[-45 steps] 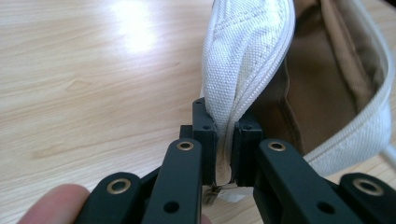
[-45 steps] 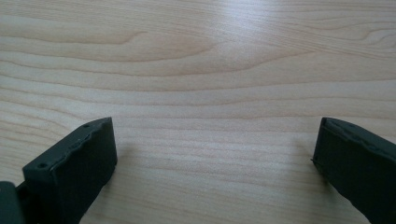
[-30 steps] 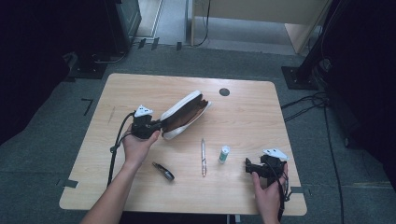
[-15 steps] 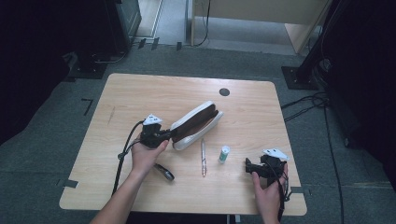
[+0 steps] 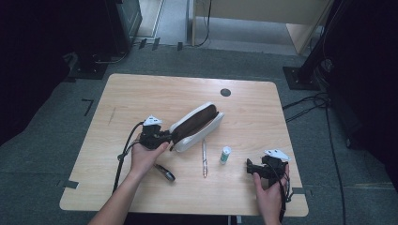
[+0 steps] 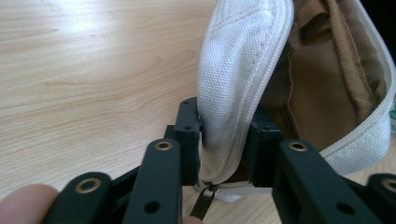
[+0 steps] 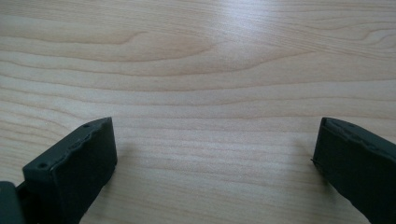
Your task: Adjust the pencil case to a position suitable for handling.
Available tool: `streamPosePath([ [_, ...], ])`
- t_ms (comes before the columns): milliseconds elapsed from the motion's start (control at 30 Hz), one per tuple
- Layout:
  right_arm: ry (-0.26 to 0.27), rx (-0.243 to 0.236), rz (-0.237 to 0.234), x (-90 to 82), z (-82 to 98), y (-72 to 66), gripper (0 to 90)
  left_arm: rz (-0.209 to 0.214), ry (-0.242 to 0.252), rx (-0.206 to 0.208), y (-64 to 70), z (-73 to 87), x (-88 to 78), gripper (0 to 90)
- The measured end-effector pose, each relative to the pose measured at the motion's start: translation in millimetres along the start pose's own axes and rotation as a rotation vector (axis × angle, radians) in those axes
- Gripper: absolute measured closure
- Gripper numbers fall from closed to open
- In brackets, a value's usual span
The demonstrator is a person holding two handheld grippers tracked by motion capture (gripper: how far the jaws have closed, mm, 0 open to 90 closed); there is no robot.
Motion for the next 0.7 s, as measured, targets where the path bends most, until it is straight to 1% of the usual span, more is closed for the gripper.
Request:
streamPosePath([
  [33,0.000,0.000,0.000,0.0,0.0,0.0,0.0,-0.002,0.014,-0.009,-1.8,-2.2,-4.0,64.5],
  [100,0.000,0.000,0.000,0.0,0.0,0.0,0.0,-0.004,0.024,-0.012,-2.5,-3.4,-6.0,60.1],
  [167,0.000,0.000,0.000,0.0,0.0,0.0,0.0,-0.010,0.036,-0.013,-4.9,-5.7,-11.1,58.4],
  [233,0.000,0.000,0.000,0.0,0.0,0.0,0.0,-0.020,0.048,-0.021,-7.6,-8.0,-16.0,52.0],
  [300,0.000,0.000,0.000,0.0,0.0,0.0,0.0,-0.021,0.057,-0.022,-8.8,-9.8,-20.2,45.6],
  [333,0.000,0.000,0.000,0.0,0.0,0.0,0.0,-0.035,0.061,-0.014,-9.9,-11.5,-24.2,35.7],
  [367,0.000,0.000,0.000,0.0,0.0,0.0,0.0,-0.035,0.061,-0.014,-9.9,-11.5,-24.2,30.1],
  [400,-0.001,0.002,0.000,0.0,0.0,-0.1,0.0,-0.036,0.059,-0.019,-10.7,-11.9,-28.0,25.2],
  [433,-0.001,0.002,0.000,0.0,0.0,-0.1,0.0,-0.036,0.059,-0.019,-10.7,-11.9,-28.0,19.4],
  [467,0.000,0.001,0.000,0.0,0.0,0.0,0.0,-0.042,0.061,-0.022,-11.2,-12.2,-29.3,19.4],
  [500,0.000,0.001,0.000,0.0,0.0,0.0,0.0,-0.045,0.065,-0.024,-11.9,-12.4,-31.9,12.1],
  [533,0.000,0.001,0.000,0.0,0.0,0.0,0.0,-0.045,0.069,-0.024,-12.5,-12.6,-34.4,9.2],
  [567,0.000,0.001,0.000,0.0,0.0,0.0,0.0,-0.064,0.074,-0.026,-15.3,-12.7,-40.2,6.5],
  [600,0.000,0.001,0.000,0.0,0.0,-0.1,0.0,-0.064,0.074,-0.026,-15.3,-12.7,-40.2,3.2],
  [633,0.000,0.001,0.000,0.0,0.0,-0.1,0.0,-0.070,0.079,-0.021,-18.6,-11.8,-47.4,0.7],
  [667,0.000,0.001,0.000,0.0,0.0,-0.1,0.0,-0.070,0.079,-0.021,-18.6,-11.8,-47.4,0.0],
  [700,0.000,0.002,0.000,0.0,0.0,-0.1,0.0,-0.080,0.084,-0.024,-20.6,-11.3,-50.2,0.0],
])
Point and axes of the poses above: each handheld gripper's, and its own axes: x roughly forward along the jaws, z roughly out of its underside, y roughly to its right, the point moved 7 cm from there along x, roughly forward along the jaws, and after that the axes turned 4 degrees about -z, right-handed, at the moved point
